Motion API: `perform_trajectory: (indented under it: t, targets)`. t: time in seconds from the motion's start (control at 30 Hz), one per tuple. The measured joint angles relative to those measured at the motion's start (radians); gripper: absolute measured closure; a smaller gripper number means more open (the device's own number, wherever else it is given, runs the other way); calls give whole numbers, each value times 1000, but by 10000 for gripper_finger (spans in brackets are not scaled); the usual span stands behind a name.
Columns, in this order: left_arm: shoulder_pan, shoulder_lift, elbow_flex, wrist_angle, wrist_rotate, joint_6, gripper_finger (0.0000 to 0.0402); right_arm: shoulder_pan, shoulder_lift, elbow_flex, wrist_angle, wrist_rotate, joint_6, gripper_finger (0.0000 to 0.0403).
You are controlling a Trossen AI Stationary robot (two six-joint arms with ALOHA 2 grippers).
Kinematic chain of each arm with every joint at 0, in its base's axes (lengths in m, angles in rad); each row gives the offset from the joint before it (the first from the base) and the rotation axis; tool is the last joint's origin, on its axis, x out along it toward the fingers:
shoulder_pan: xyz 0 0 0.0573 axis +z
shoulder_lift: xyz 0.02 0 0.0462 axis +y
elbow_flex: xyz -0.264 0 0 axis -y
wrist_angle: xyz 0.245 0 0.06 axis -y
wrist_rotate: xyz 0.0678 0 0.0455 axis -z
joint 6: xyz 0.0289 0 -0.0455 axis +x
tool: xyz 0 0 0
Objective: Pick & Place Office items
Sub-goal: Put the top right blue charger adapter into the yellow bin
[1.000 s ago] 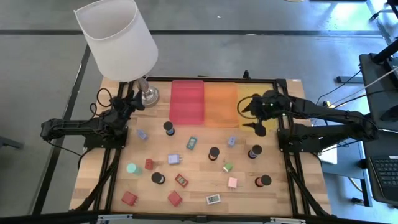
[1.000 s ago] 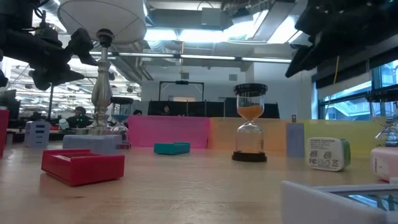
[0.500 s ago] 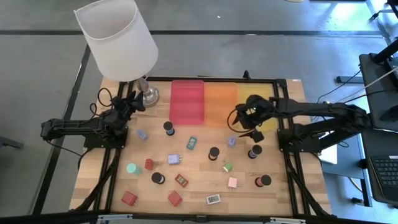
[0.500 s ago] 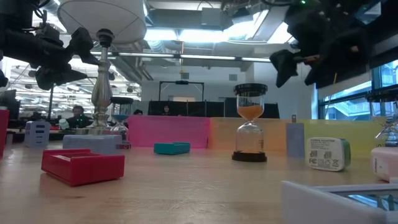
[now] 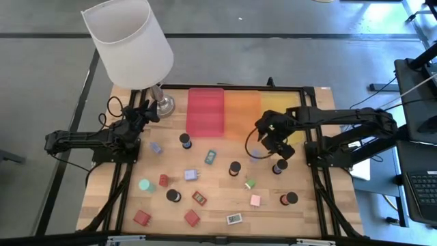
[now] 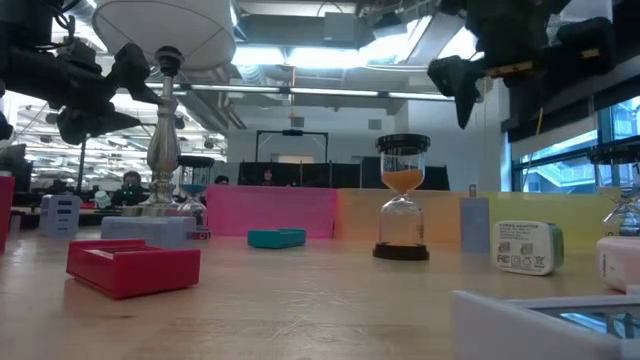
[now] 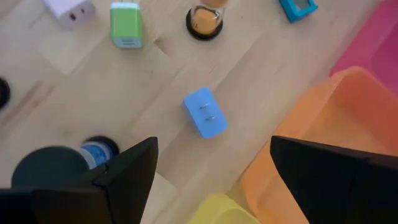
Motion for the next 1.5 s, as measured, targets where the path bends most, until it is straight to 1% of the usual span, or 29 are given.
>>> perform_trajectory:
  t: [0.3,0.43,0.53,0.7,0.87,1.0,1.17,1.27,1.4,1.5]
  targets:
    - [0,0,0,0,0,0,125,141,-1,2,-8,147,-90,90]
    - [0,0,0,0,0,0,125,187,9,2,-8,177,-93,90]
    - [0,0,0,0,0,0,125,199,30,2,23,192,-145,90]
    - [0,0,0,0,0,0,125,195,105,2,118,193,-175,90]
    - [0,0,0,0,0,0,125,167,204,2,110,193,-184,90]
    - [0,0,0,0,0,0,125,145,251,2,119,190,-221,90]
    - [0,0,0,0,0,0,125,106,297,2,136,149,-269,90]
    - [0,0,0,-1,0,0,125,91,342,2,136,130,-259,90]
    - [0,0,0,-1,0,0,125,81,399,2,146,129,-260,91]
    - [0,0,0,0,0,0,125,79,430,2,156,147,-258,100]
